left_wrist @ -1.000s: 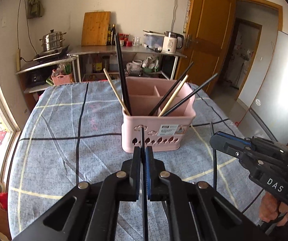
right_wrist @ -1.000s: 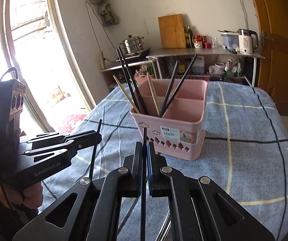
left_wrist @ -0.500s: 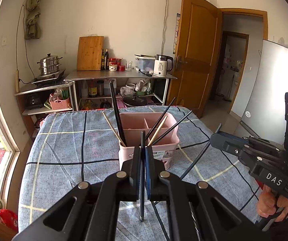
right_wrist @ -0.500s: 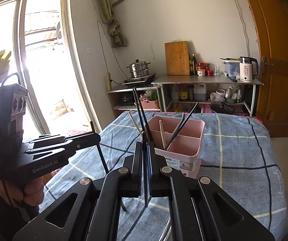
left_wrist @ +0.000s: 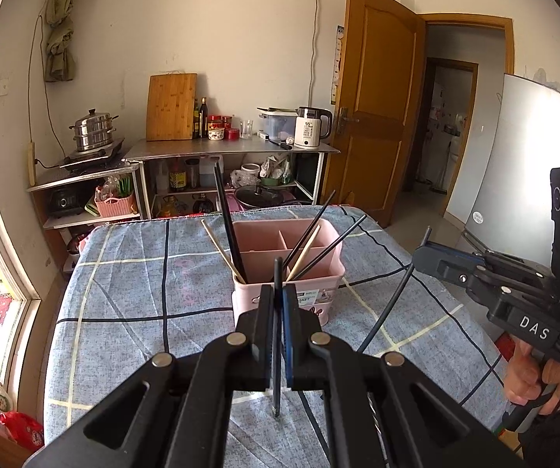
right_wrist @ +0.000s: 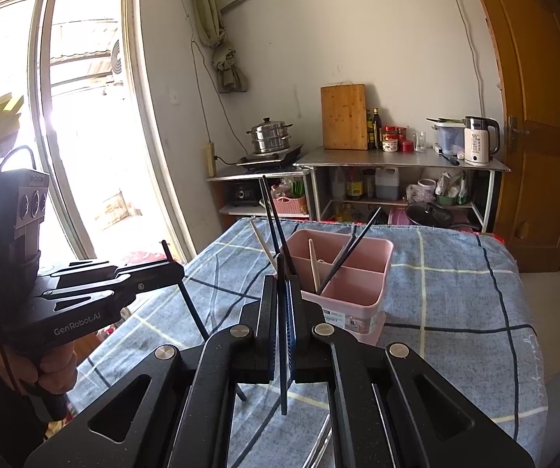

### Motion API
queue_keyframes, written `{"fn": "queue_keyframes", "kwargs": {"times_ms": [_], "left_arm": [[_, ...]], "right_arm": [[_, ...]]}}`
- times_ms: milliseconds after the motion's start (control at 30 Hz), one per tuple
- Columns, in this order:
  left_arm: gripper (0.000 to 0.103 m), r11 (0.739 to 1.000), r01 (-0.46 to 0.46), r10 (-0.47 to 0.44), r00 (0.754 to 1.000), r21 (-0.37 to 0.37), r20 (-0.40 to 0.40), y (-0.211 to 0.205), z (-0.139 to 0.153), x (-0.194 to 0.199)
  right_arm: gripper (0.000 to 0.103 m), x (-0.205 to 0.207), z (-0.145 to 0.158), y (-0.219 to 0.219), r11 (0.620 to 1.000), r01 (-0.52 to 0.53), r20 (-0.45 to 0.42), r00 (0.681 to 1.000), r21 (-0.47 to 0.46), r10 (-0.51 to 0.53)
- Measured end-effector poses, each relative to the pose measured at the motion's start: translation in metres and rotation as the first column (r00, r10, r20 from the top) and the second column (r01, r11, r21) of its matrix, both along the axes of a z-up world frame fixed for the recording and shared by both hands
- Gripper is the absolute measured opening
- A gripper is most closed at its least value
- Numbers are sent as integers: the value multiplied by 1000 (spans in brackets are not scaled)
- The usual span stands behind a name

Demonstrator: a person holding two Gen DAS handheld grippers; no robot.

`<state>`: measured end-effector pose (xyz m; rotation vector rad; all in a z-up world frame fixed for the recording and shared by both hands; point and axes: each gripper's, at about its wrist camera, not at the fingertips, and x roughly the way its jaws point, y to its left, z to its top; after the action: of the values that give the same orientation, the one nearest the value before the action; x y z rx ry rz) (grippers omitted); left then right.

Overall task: Organize utensils
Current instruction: 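Lift the held chopsticks upright and carry both grippers over the basket, then lower the chopsticks into the basket and open both grippers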

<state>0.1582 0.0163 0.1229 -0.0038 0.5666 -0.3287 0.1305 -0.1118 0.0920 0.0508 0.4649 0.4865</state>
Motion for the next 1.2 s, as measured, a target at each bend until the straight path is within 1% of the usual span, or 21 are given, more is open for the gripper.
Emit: {"fn": "queue_keyframes", "kwargs": {"times_ms": [200,400,600,733,900,1000,1100,1200], "left_arm": [[5,1000,10,-10,1000,-3,15,2,17,8],[5,1000,11,-10,999,-4,53,4,43,19],[5,1000,9,-9,996,-8,93,6,69,38],[5,1000,3,-2,993,-14,121,7,81,49],[5,1000,1,2,988,-22,151,7,89,66],[5,1000,-1,4,985,-22,172,6,91,76],[5,1000,3,3,983,-30,185,6,89,85],[5,999,10,-2,984,-43,180,7,80,93]], "right_arm": [[4,2,16,0,1000,-12,32,999,-6,12],[4,11,42,4,1000,-23,94,995,2,22],[4,29,67,11,999,-33,132,991,19,30],[4,42,81,13,999,-26,166,986,35,19],[4,58,95,15,998,-17,202,979,55,5],[4,64,97,17,998,-10,222,975,59,-3],[4,73,96,16,998,-1,232,973,64,-14],[4,83,91,15,998,2,226,974,69,-18]]}}
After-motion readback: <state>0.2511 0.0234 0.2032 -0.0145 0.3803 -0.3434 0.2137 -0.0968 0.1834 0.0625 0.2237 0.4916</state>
